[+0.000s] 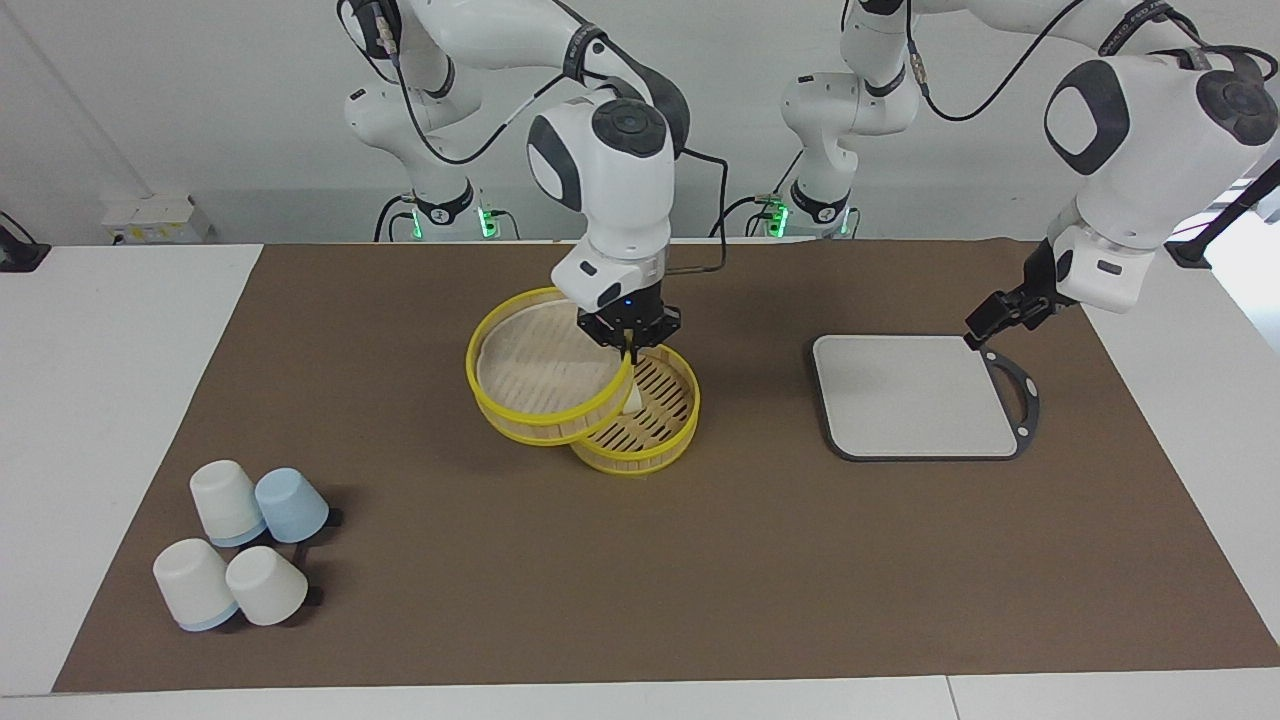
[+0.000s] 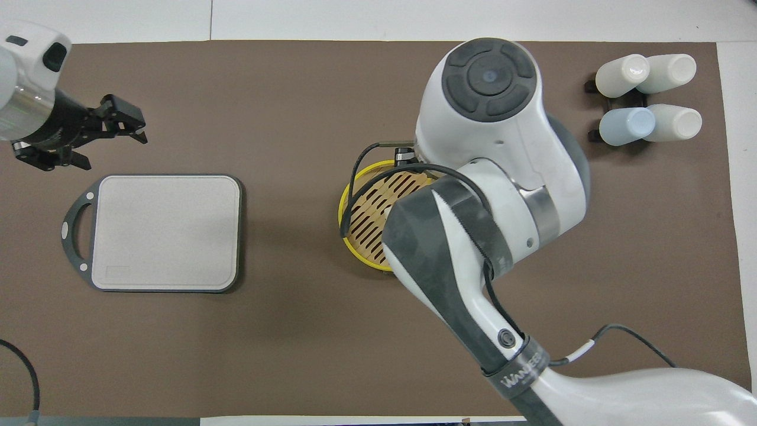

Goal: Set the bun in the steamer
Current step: 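Retract the left gripper while the right gripper brings the lid over the steamer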

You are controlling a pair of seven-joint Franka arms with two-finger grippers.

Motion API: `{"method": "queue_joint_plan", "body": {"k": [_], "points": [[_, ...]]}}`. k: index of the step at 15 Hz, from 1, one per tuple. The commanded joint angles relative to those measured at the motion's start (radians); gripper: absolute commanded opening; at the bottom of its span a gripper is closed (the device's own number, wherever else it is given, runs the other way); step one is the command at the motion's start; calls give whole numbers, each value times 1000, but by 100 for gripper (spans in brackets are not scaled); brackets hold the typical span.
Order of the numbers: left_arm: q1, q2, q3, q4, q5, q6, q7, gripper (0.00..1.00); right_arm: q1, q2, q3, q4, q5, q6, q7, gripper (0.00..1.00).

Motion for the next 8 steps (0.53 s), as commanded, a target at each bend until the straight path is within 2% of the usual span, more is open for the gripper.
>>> {"method": "queue_joint_plan", "body": {"k": [1,5,8], "points": [[62,-59,-17,-43,15,-35,108,100,51,115,-9,109,7,23,74,0],[149,-71,-77,-45,17,-51,173,100,78,172,-4,164,8,43,103,0],[179,-140,-92,-132,17,-46,213,100,89,180,-3,158,7,45,103,0]]}}
